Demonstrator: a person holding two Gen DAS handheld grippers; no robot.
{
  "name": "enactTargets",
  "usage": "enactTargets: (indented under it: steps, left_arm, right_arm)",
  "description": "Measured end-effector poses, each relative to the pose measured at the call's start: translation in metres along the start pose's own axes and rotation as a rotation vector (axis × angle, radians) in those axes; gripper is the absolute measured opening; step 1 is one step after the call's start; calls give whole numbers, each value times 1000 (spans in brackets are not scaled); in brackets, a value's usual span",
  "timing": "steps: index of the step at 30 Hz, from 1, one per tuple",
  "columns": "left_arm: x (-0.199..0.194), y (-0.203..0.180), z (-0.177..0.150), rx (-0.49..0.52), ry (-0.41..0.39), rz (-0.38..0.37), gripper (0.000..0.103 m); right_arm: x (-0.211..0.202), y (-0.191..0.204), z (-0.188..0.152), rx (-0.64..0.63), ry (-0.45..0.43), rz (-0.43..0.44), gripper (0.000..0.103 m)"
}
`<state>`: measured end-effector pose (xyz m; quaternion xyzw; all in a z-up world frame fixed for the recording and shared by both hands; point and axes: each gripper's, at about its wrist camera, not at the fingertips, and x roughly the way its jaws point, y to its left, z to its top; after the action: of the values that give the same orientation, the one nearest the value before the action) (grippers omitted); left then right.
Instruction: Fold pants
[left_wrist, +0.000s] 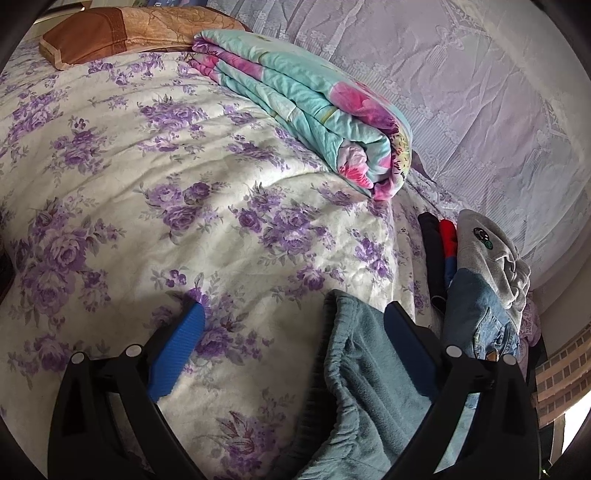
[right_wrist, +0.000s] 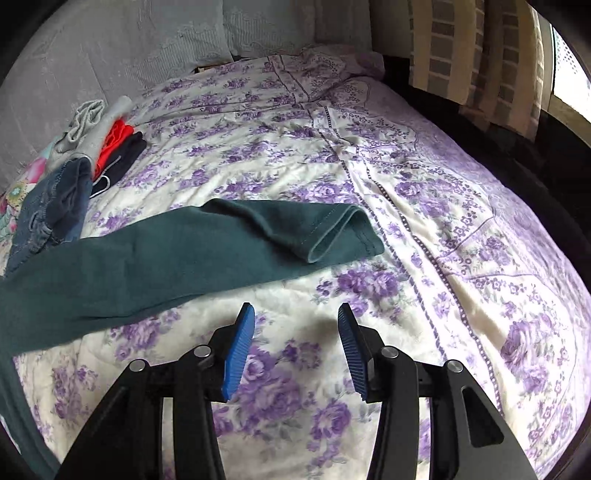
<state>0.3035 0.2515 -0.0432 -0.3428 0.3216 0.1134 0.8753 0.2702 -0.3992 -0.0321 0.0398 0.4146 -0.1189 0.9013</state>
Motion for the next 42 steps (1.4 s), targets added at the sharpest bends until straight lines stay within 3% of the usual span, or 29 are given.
enactTargets:
  steps: [4,11,14,15,17,18,19,21,24,26,28,30,32,33,34,36,38,40,42]
  left_arm:
    - [-2,3,-1,-11,-7,-6,95]
    - [-2,4,0,-14,-6,-8,96]
    - [-2,4,-1,-14,-7,-8,96]
    - [-2,4,-1,-14,-6,-8,97]
    - [-2,4,-1,-15,-7,-11,97]
    - [-2,4,-1,-16,-7,-13,97]
    - [-2,4,-1,-18,-8,-14,97]
    - [-2,4,-1,-20,-8,-17,97]
    - [-3,5,-1,-23,-7,-20,97]
    - [-3,4,-1,-22,-7,-19,97]
    - [-3,4,-1,-20,-5,-18,98]
    - [-3,4,-2,-18,-4,-16,98]
    - [-3,4,-2,-20,-4,-19,98]
    - [-3,3,-2,-21,-5,-18,98]
    - [-3,3,-2,-22,-5,-18,98]
    - [-3,3,-2,-28,-7,-25,98]
    - [-3,4,-1,-36,-6,-33,98]
    - [-5,4,-1,-34,2,-32,98]
    - [-18,7,-4,-33,6,-17,98]
  right_arm:
    - [3,-1,18,-48,-76,-140,67]
    - [27,2,29,-98,-7,-153,68]
    - [35,7,42,-141,-9,-210,68]
    - [33,11,51,-160,-68,-280,66]
    - [5,30,61,-203,-377,-459,69]
    - [-6,37,63,-192,-469,-488,78]
    - [-9,41,68,-176,-452,-437,86]
    - [-2,42,73,-163,-309,-292,86]
    - [-2,24,55,-95,-222,-197,86]
    - [-3,2,40,10,-143,-84,84]
    - [4,-16,25,122,-71,19,63]
    - [18,-17,18,142,-7,69,46]
    - [33,-11,17,147,34,106,43]
    - [38,-8,18,152,31,108,43]
    - [39,-3,21,151,8,105,36]
    - [39,3,32,125,-50,64,14]
    - [41,5,39,96,-55,4,18]
    - [45,2,38,81,34,4,56]
    - [21,-10,25,109,4,40,62]
